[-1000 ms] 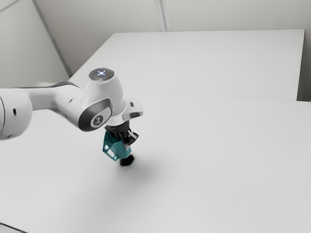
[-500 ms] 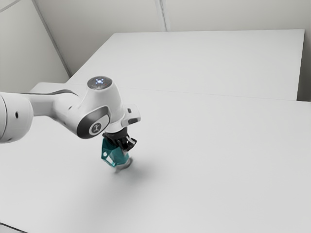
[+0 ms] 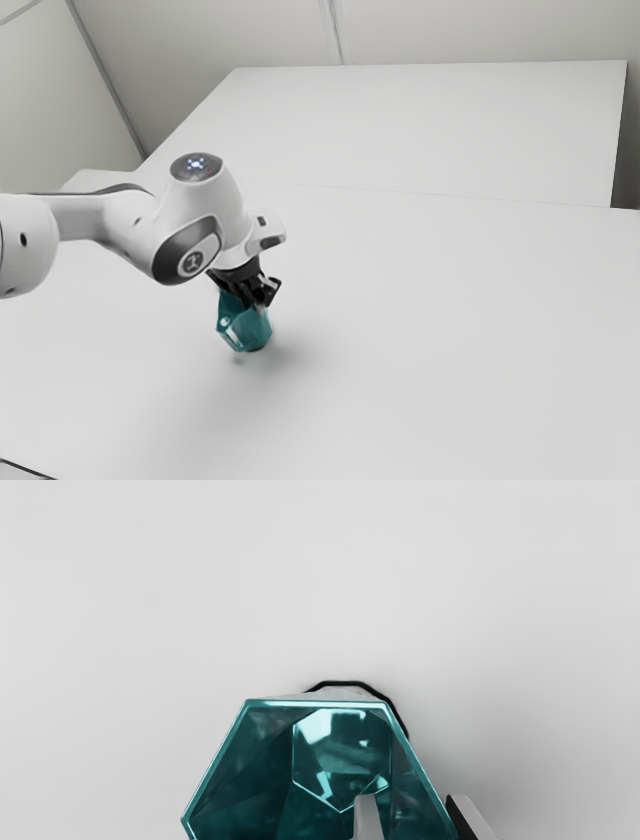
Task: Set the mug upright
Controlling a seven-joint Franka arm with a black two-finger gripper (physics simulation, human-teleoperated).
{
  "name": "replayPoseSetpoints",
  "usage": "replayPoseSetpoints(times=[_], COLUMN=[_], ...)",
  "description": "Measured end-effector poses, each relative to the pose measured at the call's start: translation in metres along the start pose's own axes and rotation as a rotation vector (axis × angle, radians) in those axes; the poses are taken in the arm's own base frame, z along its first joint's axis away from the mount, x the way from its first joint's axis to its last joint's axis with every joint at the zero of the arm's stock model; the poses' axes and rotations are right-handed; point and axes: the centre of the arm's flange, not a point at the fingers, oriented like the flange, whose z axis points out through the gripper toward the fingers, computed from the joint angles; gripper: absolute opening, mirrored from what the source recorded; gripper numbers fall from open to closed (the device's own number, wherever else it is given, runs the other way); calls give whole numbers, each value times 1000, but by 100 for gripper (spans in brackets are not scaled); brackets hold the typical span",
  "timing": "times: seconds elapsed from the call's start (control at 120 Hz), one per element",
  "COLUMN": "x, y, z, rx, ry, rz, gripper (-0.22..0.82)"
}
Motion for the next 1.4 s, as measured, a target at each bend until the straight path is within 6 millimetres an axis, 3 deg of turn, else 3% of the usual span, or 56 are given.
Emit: replayPoseSetpoints(times=[0.225,0.342,0.433,0.692,0.942,1.4], x=[0,7,21,49,85,102], y=[3,8,5,-8,-22,-64], z=[-24,-44,-72,-130,-159,-224], rx=[-21,-31,-51,-69,-79,-85], ry=[42,42,32,-55,-122,-127], rz=[-17,-23,-51,-91,-107,-133], gripper=[37,46,50,56,58,58])
